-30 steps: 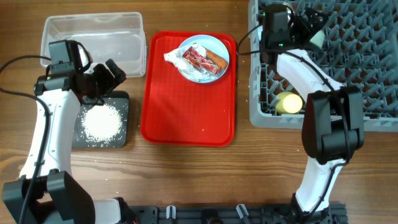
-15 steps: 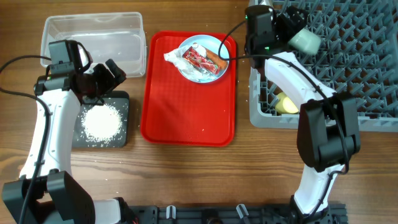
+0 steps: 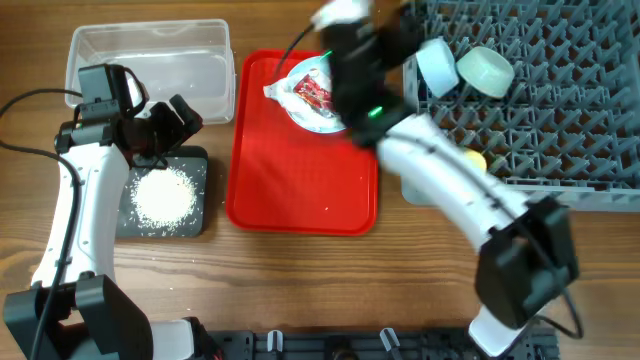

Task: Sort waste into correct bins and load items into the dishwasher rack
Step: 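Reach the right gripper toward the plate on the red tray, then reach the left gripper to the plate and grasp tissue and red wrapper, then carry the tissue and wrapper with the left gripper into the clear bin, then reach the left gripper back to the plate and grasp the carrot, then drop the carrot with the left gripper onto the black rice tray, then grasp the rim of the light-blue plate with the right gripper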

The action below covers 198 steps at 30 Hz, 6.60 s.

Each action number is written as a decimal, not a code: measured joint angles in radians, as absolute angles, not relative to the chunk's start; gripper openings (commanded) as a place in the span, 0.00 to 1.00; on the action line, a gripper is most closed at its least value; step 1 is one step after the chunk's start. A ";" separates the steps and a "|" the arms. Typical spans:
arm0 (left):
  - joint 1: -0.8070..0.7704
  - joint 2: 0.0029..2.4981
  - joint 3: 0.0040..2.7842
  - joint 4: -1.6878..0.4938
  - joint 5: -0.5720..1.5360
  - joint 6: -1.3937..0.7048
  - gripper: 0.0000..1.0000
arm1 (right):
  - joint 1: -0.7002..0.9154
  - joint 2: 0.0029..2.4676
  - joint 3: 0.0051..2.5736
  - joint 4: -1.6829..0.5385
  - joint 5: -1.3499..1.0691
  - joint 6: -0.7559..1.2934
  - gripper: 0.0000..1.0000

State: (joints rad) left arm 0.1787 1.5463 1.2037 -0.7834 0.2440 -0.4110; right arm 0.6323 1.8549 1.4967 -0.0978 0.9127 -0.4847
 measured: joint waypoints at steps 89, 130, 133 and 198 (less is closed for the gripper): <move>0.028 2.072 2.125 -1.078 0.062 -0.663 0.04 | 0.302 1.305 1.489 -0.957 0.072 0.224 1.00; -0.482 2.476 2.103 -0.655 0.027 -0.807 0.63 | 0.302 1.330 1.489 -1.037 0.060 0.239 1.00; -0.482 2.480 2.107 -0.746 0.032 -0.799 0.59 | 0.302 1.330 1.489 -1.050 0.060 0.239 1.00; -0.186 1.546 1.432 -1.016 -0.112 -0.453 0.89 | 0.429 2.138 1.492 -0.535 -0.074 0.312 0.52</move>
